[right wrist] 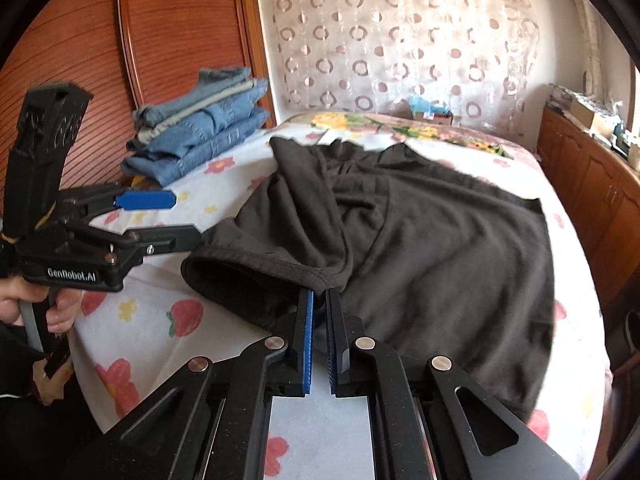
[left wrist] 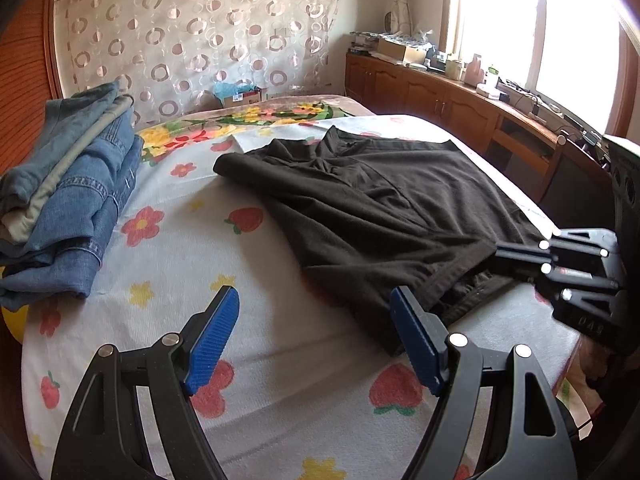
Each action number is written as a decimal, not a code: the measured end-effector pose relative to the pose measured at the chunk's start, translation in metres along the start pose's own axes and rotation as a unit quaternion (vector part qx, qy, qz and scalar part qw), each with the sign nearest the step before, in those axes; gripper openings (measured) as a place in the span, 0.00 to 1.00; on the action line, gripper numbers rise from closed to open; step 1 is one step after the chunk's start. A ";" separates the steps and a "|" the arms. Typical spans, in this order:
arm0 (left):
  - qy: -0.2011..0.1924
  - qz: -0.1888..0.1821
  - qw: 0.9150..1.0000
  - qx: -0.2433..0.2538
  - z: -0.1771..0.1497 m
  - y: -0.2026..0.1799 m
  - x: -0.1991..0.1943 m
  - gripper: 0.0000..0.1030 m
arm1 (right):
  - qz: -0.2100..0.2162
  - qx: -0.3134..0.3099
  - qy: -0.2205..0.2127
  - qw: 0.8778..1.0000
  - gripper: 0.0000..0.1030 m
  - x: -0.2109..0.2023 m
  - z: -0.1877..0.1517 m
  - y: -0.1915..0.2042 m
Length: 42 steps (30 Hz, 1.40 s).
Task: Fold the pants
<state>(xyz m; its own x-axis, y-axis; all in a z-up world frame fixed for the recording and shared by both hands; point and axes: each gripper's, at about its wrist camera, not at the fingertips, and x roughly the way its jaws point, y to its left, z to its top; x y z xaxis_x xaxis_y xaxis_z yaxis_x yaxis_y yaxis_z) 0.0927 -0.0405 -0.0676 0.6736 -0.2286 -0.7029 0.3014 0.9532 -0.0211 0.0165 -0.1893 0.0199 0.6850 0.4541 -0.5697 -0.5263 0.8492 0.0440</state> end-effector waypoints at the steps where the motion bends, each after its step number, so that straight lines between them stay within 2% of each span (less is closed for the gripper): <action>1: -0.001 0.000 1.000 0.002 0.001 -0.002 -0.001 0.76 | -0.002 0.001 -0.005 1.000 0.05 -0.003 0.001 -0.002; 11: -0.002 -0.002 1.000 0.010 0.006 -0.010 -0.001 0.76 | -0.042 0.014 -0.055 0.997 0.02 -0.050 0.002 -0.028; 14: -0.002 -0.002 1.000 0.013 0.008 -0.013 0.000 0.76 | -0.051 0.023 -0.057 0.997 0.01 -0.059 -0.005 -0.033; 22: 0.022 0.003 1.000 0.013 0.004 -0.013 0.017 0.76 | -0.018 0.046 -0.032 0.998 0.02 -0.038 -0.014 -0.022; 24: 0.031 0.004 0.999 0.017 0.001 -0.013 0.021 0.76 | -0.011 0.047 -0.028 0.998 0.07 -0.031 -0.013 -0.015; 28: 0.045 0.005 0.999 0.021 -0.003 -0.013 0.028 0.76 | 0.004 0.047 -0.008 0.999 0.10 -0.016 -0.009 -0.006; 30: 0.049 0.005 0.999 0.023 -0.005 -0.014 0.030 0.76 | 0.006 0.049 0.003 0.999 0.20 -0.010 -0.007 -0.005; 33: 0.051 0.003 0.998 0.022 -0.006 -0.013 0.032 0.76 | 0.011 0.055 0.015 0.998 0.25 -0.004 -0.004 -0.008; 39: 0.049 -0.001 0.999 0.016 -0.008 -0.011 0.034 0.76 | 0.019 0.064 0.033 0.997 0.24 0.000 -0.002 -0.015; 40: 0.048 -0.001 0.999 0.015 -0.008 -0.011 0.034 0.76 | 0.022 0.064 0.033 0.997 0.21 -0.001 -0.002 -0.016; 41: 0.047 -0.001 0.999 0.015 -0.008 -0.011 0.033 0.76 | 0.023 0.061 0.031 0.997 0.12 -0.002 -0.002 -0.016; 42: 0.045 -0.001 0.999 0.015 -0.007 -0.011 0.032 0.76 | 0.023 0.057 0.026 0.998 0.10 -0.003 -0.002 -0.015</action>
<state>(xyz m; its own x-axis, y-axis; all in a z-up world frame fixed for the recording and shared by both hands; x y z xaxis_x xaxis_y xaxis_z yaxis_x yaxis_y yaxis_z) 0.1064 -0.0573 -0.0951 0.6109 -0.2098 -0.7634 0.3225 0.9466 -0.0021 0.0213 -0.2038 0.0196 0.6326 0.4817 -0.6064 -0.4937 0.8541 0.1635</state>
